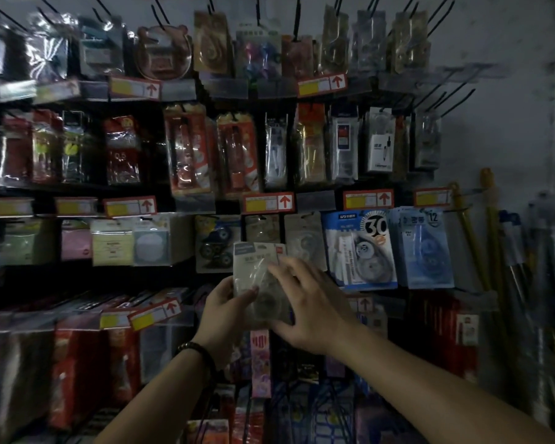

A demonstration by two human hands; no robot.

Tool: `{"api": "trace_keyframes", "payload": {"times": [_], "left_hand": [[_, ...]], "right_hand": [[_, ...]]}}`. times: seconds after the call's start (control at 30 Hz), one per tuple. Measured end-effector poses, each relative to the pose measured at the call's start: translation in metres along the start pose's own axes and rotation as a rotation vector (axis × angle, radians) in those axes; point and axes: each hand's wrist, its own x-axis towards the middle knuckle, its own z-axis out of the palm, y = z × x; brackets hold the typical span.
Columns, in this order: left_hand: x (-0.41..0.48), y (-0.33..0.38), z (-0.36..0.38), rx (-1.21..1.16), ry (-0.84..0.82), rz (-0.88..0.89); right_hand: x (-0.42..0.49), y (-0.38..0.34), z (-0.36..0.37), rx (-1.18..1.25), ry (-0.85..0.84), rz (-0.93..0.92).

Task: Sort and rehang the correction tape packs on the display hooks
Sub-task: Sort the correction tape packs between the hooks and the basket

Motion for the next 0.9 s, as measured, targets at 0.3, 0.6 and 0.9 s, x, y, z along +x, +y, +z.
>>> {"api": "trace_keyframes", "payload": {"times": [0.3, 0.6, 0.9], "left_hand": [[0.003, 0.013, -0.017, 0.106, -0.023, 0.039], [0.001, 0.011, -0.039, 0.585, 0.111, 0.194], [-0.01, 0.011, -0.047, 0.857, 0.08, 0.25]], "right_hand": [[0.024, -0.018, 0.019, 0.04, -0.047, -0.007], [0.059, -0.004, 0.033, -0.146, -0.031, 0.104], [0.078, -0.004, 0.043, -0.23, -0.002, 0.153]]}}
